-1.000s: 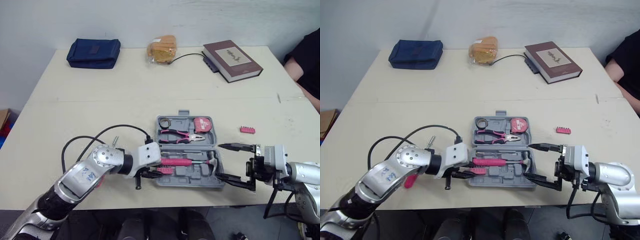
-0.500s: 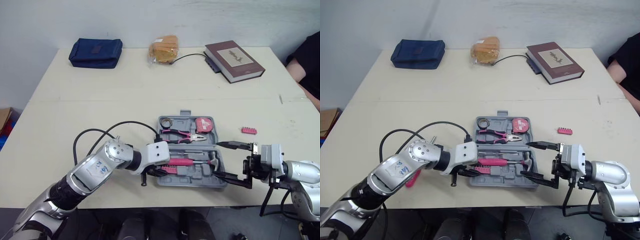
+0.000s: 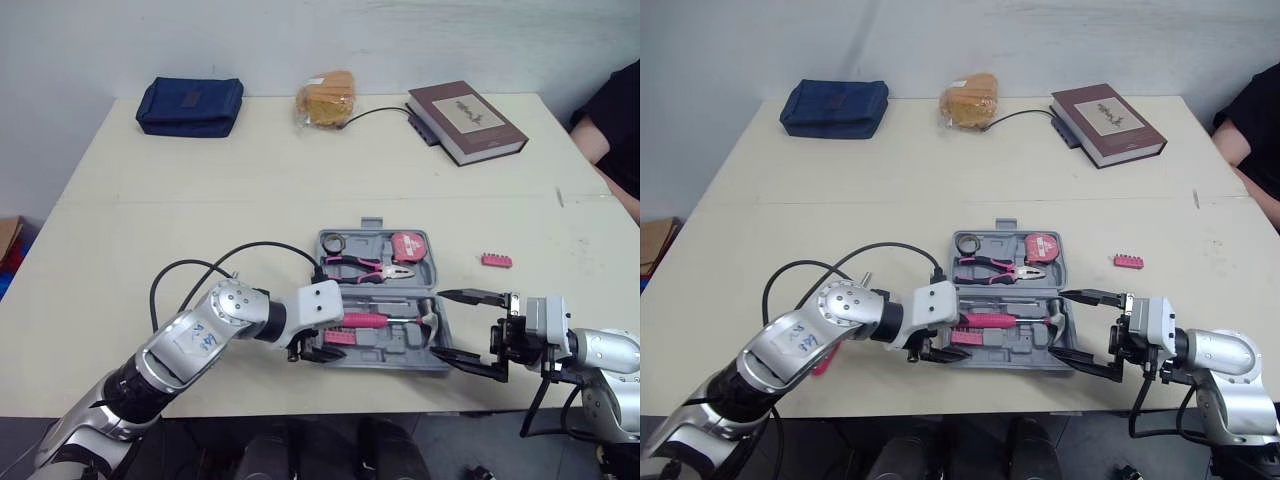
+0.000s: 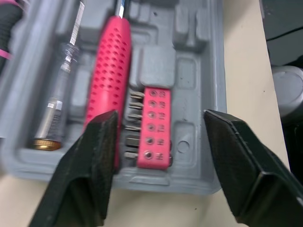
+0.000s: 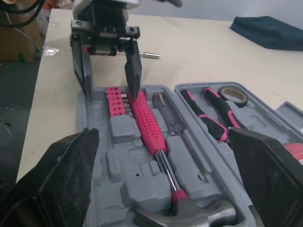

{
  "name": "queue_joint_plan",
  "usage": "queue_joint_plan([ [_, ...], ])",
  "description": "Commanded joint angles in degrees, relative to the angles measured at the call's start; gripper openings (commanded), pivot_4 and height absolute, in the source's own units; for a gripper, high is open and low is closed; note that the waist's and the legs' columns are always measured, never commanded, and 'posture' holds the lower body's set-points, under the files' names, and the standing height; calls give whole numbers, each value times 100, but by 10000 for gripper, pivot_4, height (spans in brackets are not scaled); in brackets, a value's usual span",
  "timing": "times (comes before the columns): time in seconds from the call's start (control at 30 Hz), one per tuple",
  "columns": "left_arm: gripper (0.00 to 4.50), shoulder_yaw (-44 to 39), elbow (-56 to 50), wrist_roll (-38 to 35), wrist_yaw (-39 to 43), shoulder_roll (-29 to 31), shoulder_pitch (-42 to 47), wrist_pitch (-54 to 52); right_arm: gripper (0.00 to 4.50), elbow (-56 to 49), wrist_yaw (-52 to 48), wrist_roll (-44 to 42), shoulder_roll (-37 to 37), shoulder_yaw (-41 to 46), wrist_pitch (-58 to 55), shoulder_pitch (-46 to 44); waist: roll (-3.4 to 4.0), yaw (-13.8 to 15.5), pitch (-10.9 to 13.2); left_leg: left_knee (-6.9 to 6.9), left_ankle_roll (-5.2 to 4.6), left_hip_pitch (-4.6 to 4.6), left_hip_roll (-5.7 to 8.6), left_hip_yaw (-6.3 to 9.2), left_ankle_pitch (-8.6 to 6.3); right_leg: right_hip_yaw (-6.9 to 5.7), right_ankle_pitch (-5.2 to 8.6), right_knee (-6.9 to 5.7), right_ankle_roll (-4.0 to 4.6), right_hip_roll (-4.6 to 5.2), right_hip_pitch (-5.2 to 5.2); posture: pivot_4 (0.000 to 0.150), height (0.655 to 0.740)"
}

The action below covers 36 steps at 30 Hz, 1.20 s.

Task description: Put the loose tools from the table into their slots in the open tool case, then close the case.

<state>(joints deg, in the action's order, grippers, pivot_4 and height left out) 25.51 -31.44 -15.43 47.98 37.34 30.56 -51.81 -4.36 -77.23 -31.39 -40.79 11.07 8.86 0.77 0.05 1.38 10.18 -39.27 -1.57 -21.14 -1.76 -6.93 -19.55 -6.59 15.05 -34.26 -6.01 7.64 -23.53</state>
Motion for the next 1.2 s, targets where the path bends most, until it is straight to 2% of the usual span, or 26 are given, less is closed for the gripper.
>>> queue_joint_plan([
  [0.03, 27544, -485, -264, -180, 138, 79, -285, 591, 45000, -104, -34, -59, -18, 15, 19, -71, 0, -3, 0, 0, 0, 0, 0, 0, 0, 0, 0, 0, 0, 0, 0, 1500, 7400],
  [0.17, 27544, -819, -68, -66, 234, 74, -687, 1708, 45000, -170, 19, -58, -35, -7, -83, -136, 0, -4, 0, 0, 0, 0, -1, 0, 0, -1, 0, 2, 1, 1, 0, 1500, 7400],
  [0.27, 19042, -1145, 213, -112, 336, -3, -965, 2511, 45000, -240, 64, -63, -57, -2, -161, -144, 0, 1, 0, 0, 0, 1, -1, -1, 0, -1, 0, 2, 1, 3, 0, 1500, 7400],
  [0.4, 920, -1301, 656, -99, 545, -8, -1085, 3054, 45000, -289, 96, -77, -81, 49, -213, -104, 0, 5, 0, 0, 0, 0, -1, 0, 0, -6, 0, 2, 1, 4, 0, 1500, 7400],
  [0.57, 920, -939, 1053, 226, 935, 119, -968, 3407, 45000, -95, -10, -78, -74, 128, -82, -31, 1, 2, 0, 0, 0, 0, 1, -1, 0, -7, 0, 2, 0, 4, 0, 1500, 7400],
  [1.0, 920, -419, 1088, 785, 734, 3, -939, 2824, 45000, 524, -230, 21, -15, 186, 466, 17, 0, -3, 0, 0, -1, 1, 0, -5, -1, -6, 0, -17, -1, 2, -1, 1500, 7400],
  [1.1, 920, -123, 1020, 1104, 751, 214, -717, 2055, 45000, 582, -191, -1, 52, 181, 519, -40, 0, 8, -1, -1, -2, 3, 1, -3, 0, -7, -1, -16, -1, 2, 2, 1500, 7400],
  [1.2, 920, -9, 974, 1059, 759, 126, -514, 1784, 45000, 600, -165, -41, 93, 175, 508, -97, 2, -3, -3, -1, -1, 8, 1, -4, 1, -3, 0, -16, 0, 1, 3, 1500, 7400],
])
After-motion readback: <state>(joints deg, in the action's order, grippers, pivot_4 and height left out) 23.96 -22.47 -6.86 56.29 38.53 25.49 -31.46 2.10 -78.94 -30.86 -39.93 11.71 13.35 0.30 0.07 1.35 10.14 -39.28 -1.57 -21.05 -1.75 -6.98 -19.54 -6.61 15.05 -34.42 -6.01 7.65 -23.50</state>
